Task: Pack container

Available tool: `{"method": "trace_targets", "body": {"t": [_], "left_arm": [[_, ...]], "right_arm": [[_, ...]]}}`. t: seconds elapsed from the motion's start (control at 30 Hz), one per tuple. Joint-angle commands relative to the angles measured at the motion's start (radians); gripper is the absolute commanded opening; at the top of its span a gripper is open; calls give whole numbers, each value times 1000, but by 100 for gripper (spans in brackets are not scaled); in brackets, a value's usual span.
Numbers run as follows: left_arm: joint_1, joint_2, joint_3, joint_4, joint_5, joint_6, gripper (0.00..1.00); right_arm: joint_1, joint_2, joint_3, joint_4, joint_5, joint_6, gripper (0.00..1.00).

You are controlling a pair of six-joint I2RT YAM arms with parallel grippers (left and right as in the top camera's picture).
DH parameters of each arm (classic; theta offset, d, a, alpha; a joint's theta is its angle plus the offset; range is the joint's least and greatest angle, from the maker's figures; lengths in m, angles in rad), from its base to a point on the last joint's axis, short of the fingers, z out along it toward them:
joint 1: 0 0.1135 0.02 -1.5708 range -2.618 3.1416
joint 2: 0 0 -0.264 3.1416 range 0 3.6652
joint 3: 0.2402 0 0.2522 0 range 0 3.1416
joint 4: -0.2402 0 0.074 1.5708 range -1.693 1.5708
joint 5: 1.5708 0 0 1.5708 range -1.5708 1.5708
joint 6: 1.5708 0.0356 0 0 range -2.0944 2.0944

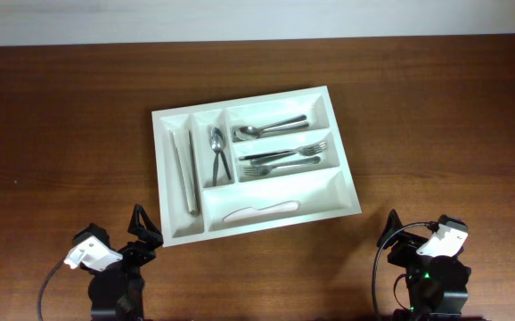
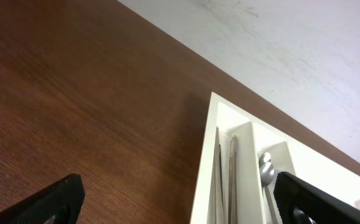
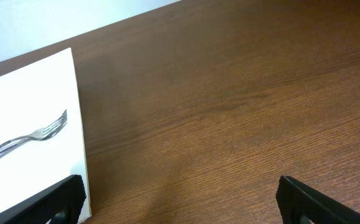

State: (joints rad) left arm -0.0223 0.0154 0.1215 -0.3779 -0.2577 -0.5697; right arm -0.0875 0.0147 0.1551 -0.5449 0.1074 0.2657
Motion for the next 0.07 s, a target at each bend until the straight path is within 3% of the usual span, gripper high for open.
{"method": "trace_targets", "body": {"t": [0.0, 0.03], "left_arm": [[-5, -10, -6, 0, 0, -9, 99], [-5, -10, -6, 0, 0, -9, 99]], "right_arm": [[-5, -10, -7, 0, 2, 5, 99], [-5, -10, -7, 0, 2, 5, 99]]}}
